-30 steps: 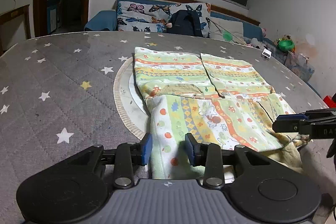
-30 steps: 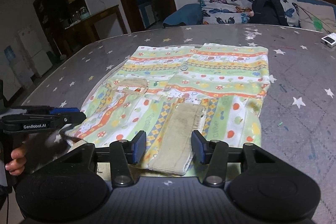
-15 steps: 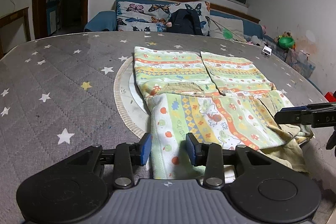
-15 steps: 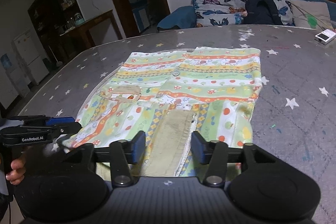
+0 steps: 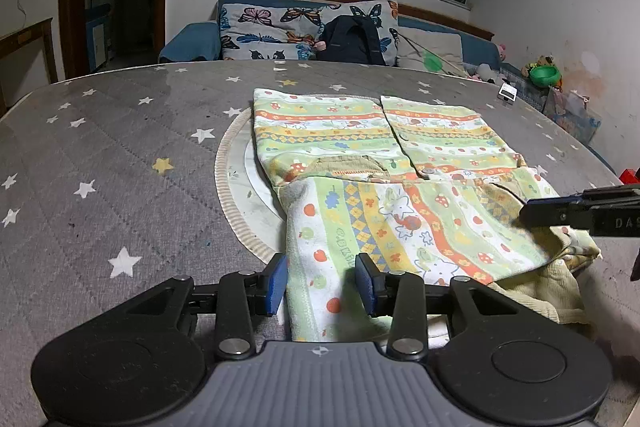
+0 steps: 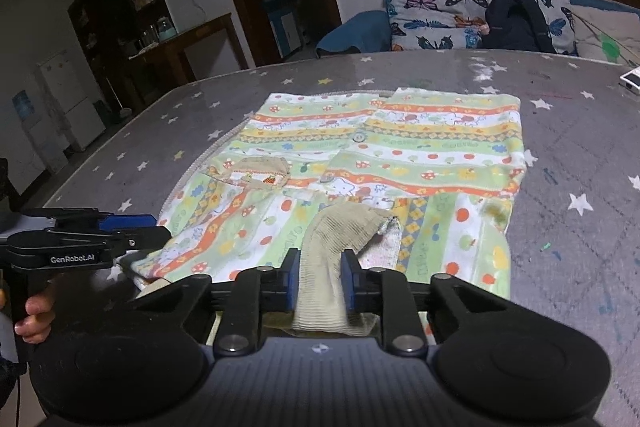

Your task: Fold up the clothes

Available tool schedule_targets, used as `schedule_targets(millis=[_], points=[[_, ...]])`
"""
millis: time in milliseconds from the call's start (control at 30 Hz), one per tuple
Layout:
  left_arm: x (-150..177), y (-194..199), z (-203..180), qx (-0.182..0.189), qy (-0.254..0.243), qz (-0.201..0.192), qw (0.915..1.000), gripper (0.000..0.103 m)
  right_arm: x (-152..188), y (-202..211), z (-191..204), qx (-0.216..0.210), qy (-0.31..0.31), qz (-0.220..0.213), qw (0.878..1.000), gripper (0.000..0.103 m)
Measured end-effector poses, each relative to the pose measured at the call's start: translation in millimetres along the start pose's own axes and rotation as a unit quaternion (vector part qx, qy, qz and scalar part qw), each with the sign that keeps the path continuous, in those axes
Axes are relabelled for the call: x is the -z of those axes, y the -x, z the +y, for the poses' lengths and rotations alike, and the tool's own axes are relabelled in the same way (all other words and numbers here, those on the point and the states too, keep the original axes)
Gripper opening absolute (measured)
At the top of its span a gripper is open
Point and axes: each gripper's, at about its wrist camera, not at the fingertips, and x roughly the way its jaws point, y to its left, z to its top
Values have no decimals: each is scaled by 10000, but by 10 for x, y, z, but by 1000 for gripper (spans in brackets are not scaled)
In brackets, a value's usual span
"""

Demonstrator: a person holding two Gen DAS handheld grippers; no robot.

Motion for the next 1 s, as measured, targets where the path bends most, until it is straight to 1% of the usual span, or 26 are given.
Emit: schedule_targets(millis=[100,167,300,333,367,400,433,533,600,633,667,700,733,800,900,1000], points=[[0,1,0,1,-4,7,10000,42,-23,34,3,51,41,-79,9999,12],[-10,-1,-2,2,6,24,10000,42,-42,39,-4,59,34,-85,9999,12],[-17,8,2,2,-4,40,10000,42,-71,7,-36,63,-58,-77,9999,17],[-21,11,4,4,5,43,10000,42,-70,-7,-34,82,-44,-73,9999,24],[-24,14,6,6,14,47,10000,42,-68,-21,-33,102,-29,-68,9999,30],[-28,17,7,8,21,50,10000,42,-67,-35,-32,121,-14,-63,9999,44],[-35,18,6,10,16,47,10000,42,-65,-49,-31,141,1,-59,9999,52],[-67,16,-11,16,-14,42,10000,42,-61,-91,-27,200,45,-45,9998,52],[-101,31,-29,37,-43,-2,10000,42,-58,-119,-24,239,75,-36,9997,50],[-121,41,-40,48,-61,-30,10000,42,-56,-133,-23,258,89,-31,9996,44],[-145,47,-56,62,-75,-61,9999,42,-55,-147,-22,278,104,-27,9996,34],[-170,53,-66,91,-81,-88,9999,42,-53,-161,-20,297,119,-22,9995,19],[-195,55,-77,131,-81,-112,9998,42,-52,-175,-19,317,134,-17,9994,15],[-242,40,-110,196,-91,-145,9997,42,-97,-114,58,396,373,-205,9983,13],[-292,-24,-165,200,-197,-155,9995,42,-215,5,131,565,617,-523,9951,12],[-306,-125,-186,192,-234,-30,9995,42,-279,34,127,816,708,-635,9921,13]])
